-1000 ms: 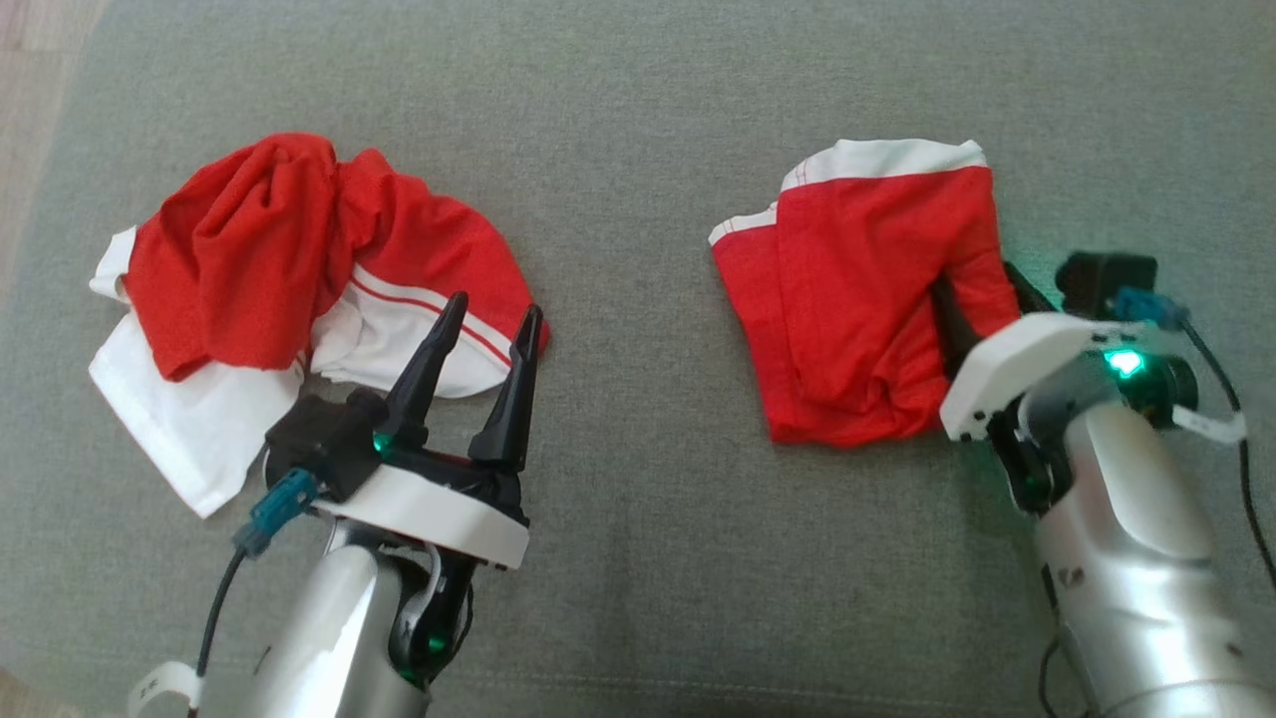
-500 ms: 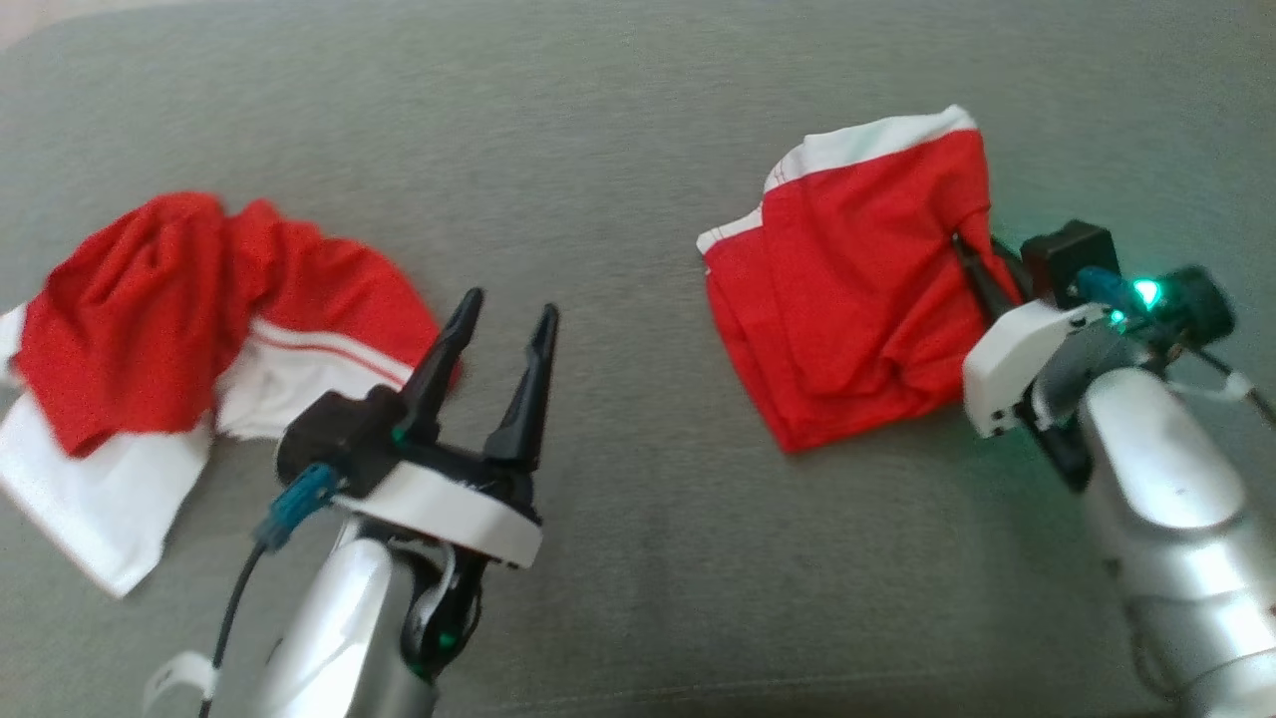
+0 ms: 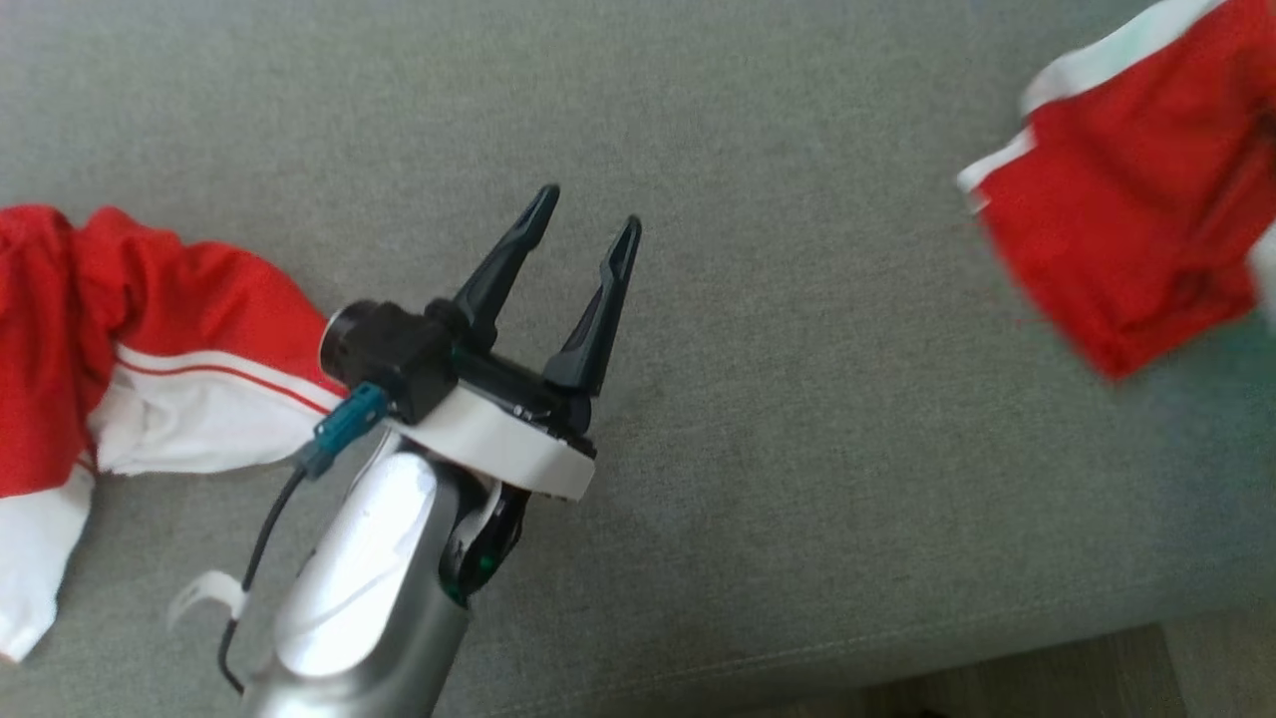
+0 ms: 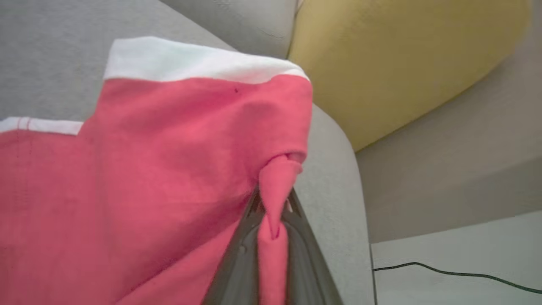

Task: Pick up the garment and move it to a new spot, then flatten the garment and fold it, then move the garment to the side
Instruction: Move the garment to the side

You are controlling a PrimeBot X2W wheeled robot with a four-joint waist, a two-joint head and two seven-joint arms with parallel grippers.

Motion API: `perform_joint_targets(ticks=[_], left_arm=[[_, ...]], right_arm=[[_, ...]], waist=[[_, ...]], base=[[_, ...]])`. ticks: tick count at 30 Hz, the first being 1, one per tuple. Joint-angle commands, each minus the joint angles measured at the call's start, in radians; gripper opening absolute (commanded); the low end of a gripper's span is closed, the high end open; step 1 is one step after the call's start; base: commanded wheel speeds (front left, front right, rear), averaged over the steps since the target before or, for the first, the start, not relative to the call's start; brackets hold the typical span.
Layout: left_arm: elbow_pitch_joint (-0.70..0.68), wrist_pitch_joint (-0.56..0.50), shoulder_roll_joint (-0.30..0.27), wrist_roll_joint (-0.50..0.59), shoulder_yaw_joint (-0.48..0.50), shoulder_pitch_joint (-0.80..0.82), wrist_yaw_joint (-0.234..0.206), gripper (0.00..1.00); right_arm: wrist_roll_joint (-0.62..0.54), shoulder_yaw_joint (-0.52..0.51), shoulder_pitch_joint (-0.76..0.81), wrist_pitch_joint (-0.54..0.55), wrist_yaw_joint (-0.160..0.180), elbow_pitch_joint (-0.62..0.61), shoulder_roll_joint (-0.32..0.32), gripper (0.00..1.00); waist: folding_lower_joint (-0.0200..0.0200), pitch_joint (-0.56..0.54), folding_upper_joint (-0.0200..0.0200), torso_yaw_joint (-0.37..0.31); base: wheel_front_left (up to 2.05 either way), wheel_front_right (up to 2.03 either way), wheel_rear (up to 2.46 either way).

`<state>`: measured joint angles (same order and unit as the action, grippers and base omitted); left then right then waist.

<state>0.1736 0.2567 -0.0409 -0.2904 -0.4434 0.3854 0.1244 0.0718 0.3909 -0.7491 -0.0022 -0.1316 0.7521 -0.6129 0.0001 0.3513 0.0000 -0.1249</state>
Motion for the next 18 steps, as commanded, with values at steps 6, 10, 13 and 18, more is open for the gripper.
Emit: perform_joint_targets(ticks=[6, 10, 13, 18], left_arm=[[-0.044, 0.005, -0.009, 0.006, 0.029, 0.054, 0.005, 1.00], [-0.042, 0.005, -0.009, 0.009, 0.040, 0.056, 0.006, 1.00], [-0.039, 0.005, -0.009, 0.010, 0.046, 0.054, 0.006, 1.00], [-0.034, 0.005, -0.009, 0.003, 0.051, 0.044, 0.006, 1.00]], right_arm=[[-0.044, -0.152, -0.034, -0.014, 0.001, 0.033, -0.048, 0.00], [-0.089, -0.233, -0.031, -0.011, 0.001, 0.039, -0.017, 0.00], [-0.124, -0.274, -0.025, 0.003, 0.001, 0.030, 0.012, 0.00], [-0.168, -0.351, 0.006, 0.033, 0.001, 0.003, 0.051, 1.00]], waist=[[-0.0001, 0.075, 0.0000, 0.018], [-0.0001, 0.091, 0.0000, 0.026], [-0.0001, 0.091, 0.0000, 0.028], [-0.0001, 0.064, 0.0000, 0.032]], base=[[0.00, 0.00, 0.00], [0.00, 0.00, 0.00], [0.00, 0.00, 0.00], [0.00, 0.00, 0.00]])
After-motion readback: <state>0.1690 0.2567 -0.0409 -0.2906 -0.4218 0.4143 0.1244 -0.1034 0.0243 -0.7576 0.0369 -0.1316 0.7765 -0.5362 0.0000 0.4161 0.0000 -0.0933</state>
